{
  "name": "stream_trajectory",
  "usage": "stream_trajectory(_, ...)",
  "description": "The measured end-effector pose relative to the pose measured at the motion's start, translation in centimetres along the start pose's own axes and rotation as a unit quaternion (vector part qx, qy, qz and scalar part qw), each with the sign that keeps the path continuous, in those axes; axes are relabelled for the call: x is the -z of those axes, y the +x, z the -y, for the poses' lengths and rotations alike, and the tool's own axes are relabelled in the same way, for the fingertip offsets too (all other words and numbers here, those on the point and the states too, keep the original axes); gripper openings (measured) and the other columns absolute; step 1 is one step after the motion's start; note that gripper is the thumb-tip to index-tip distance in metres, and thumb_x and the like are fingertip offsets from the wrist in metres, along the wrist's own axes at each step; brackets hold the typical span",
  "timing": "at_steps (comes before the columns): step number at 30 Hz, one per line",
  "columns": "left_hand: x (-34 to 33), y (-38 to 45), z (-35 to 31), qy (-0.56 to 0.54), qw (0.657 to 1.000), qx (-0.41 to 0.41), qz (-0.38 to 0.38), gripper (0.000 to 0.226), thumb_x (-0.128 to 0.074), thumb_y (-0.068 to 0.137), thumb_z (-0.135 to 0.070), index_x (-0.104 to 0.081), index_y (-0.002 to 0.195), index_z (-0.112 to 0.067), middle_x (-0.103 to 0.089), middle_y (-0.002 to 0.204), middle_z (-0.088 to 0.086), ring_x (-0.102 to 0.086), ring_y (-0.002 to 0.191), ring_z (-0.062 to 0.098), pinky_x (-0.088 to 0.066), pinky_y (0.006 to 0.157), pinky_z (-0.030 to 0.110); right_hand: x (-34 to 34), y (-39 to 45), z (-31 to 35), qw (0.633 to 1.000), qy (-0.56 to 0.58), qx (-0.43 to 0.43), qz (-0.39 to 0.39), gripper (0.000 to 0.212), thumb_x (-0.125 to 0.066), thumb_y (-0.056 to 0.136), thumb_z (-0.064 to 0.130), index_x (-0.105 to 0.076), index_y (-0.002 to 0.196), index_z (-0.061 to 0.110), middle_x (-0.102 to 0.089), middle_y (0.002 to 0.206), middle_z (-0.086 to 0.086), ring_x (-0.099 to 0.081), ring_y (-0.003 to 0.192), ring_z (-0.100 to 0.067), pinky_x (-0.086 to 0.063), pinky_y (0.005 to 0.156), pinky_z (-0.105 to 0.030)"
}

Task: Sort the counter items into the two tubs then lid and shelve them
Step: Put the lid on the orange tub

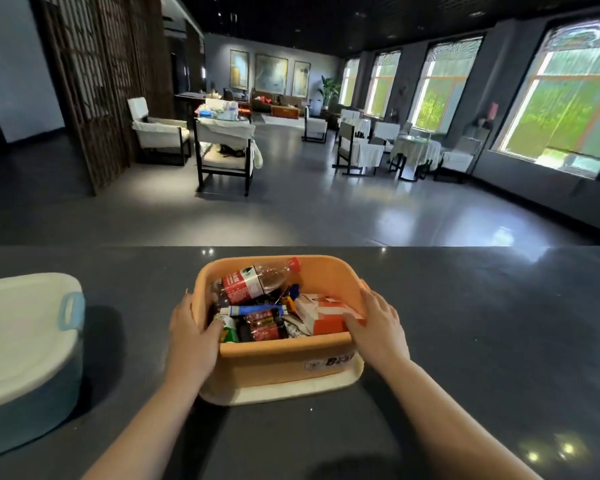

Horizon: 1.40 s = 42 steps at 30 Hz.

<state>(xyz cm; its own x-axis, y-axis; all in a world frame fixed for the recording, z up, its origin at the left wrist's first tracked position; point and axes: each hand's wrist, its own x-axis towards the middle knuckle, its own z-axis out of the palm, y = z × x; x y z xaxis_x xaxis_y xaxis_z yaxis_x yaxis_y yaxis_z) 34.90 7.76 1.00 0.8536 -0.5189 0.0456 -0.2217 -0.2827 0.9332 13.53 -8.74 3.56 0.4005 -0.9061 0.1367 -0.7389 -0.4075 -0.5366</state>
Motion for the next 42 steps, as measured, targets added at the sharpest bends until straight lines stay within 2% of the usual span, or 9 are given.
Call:
stream_trajectory(5,-0.8,-0.7,-0.6,-0.046,0.997,0.046,-0.047,0.063,-0.053,0.086,-0.006,-0.034,0.140,-0.034,-0.044,0.138,0.001,-0.046,0.117,0.018,-0.042,0.099,0.043,0.0,3.2,-1.2,0.990,0.132,-0.019,0.051,0.057,-0.048,0.096,0.030,-0.025,0.148,0.027,-0.034,0.151,-0.002,-0.045,0.129,-0.023,-0.044,0.102,-0.044)
stream_trajectory(9,-0.8,-1.1,-1.3,-0.052,0.993,0.082,-0.063,0.066,-0.057,0.083,-0.003,-0.038,0.138,-0.034,-0.047,0.134,0.001,-0.047,0.110,0.017,-0.044,0.093,0.042,0.2,4.0,-1.2,0.976,0.210,-0.048,0.042,0.049,-0.045,0.097,0.031,-0.036,0.144,0.026,-0.051,0.139,-0.002,-0.054,0.119,-0.023,-0.048,0.096,-0.043)
stream_trajectory(12,-0.3,-0.7,-1.4,-0.058,0.994,0.077,-0.060,0.063,-0.059,0.080,-0.003,-0.043,0.133,-0.032,-0.050,0.129,0.000,-0.050,0.105,0.016,-0.046,0.082,0.034,0.3,4.4,-1.2,0.966,0.245,-0.075,0.031,0.043,-0.047,0.096,0.028,-0.043,0.139,0.028,-0.061,0.124,-0.001,-0.061,0.102,-0.020,-0.053,0.083,-0.036)
stream_trajectory(18,0.5,1.4,-2.1,0.010,0.997,0.073,-0.004,0.066,-0.060,0.081,-0.001,-0.040,0.136,-0.032,-0.051,0.120,-0.002,-0.054,0.103,0.021,-0.052,0.086,0.050,0.4,5.1,-1.4,0.964,0.249,-0.092,0.014,0.037,-0.053,0.093,0.025,-0.051,0.130,0.029,-0.059,0.093,0.010,-0.064,0.081,-0.011,-0.054,0.063,-0.028)
stream_trajectory(20,0.4,1.7,-1.9,0.020,0.998,0.062,-0.013,0.061,-0.060,0.083,-0.003,-0.042,0.135,-0.031,-0.052,0.119,-0.001,-0.054,0.102,0.021,-0.052,0.086,0.052,0.3,5.2,-1.5,0.962,0.256,-0.090,0.008,0.038,-0.056,0.093,0.025,-0.053,0.131,0.028,-0.063,0.098,0.009,-0.063,0.080,-0.008,-0.054,0.061,-0.024)
stream_trajectory(23,0.3,1.9,-1.8,0.008,0.997,0.070,-0.015,0.063,-0.057,0.083,0.000,-0.043,0.135,-0.033,-0.052,0.118,-0.001,-0.056,0.103,0.025,-0.053,0.083,0.053,0.3,5.2,-1.6,0.955,0.278,-0.105,-0.002,0.041,-0.058,0.092,0.020,-0.054,0.133,0.026,-0.065,0.114,0.001,-0.066,0.086,-0.013,-0.057,0.066,-0.029)
stream_trajectory(31,-1.8,0.4,-4.7,-0.013,0.999,0.051,-0.008,0.063,-0.057,0.082,0.001,-0.046,0.132,-0.035,-0.049,0.116,-0.007,-0.055,0.101,0.021,-0.055,0.077,0.048,4.1,4.7,-4.3,0.955,0.279,-0.089,-0.049,0.040,-0.059,0.093,0.019,-0.055,0.132,0.026,-0.066,0.111,0.002,-0.068,0.084,-0.017,-0.060,0.068,-0.038)
stream_trajectory(36,-7.9,-2.5,-8.7,-0.037,0.999,-0.001,0.009,0.061,-0.054,0.080,0.004,-0.049,0.129,-0.032,-0.053,0.112,-0.005,-0.055,0.094,0.017,-0.054,0.078,0.047,10.2,4.6,-10.4,0.948,0.280,-0.119,-0.092,0.044,-0.059,0.089,0.012,-0.057,0.131,0.025,-0.066,0.115,-0.002,-0.068,0.085,-0.020,-0.060,0.069,-0.040)
stream_trajectory(42,-18.0,-8.9,-10.4,-0.014,0.997,-0.014,0.079,0.061,-0.056,0.081,0.003,-0.048,0.131,-0.030,-0.052,0.093,-0.015,-0.054,0.081,0.007,-0.055,0.073,0.043,16.3,2.6,-20.6,0.946,0.254,-0.168,-0.107,0.043,-0.061,0.088,0.010,-0.059,0.128,0.025,-0.067,0.104,-0.003,-0.070,0.070,-0.022,-0.059,0.059,-0.038)
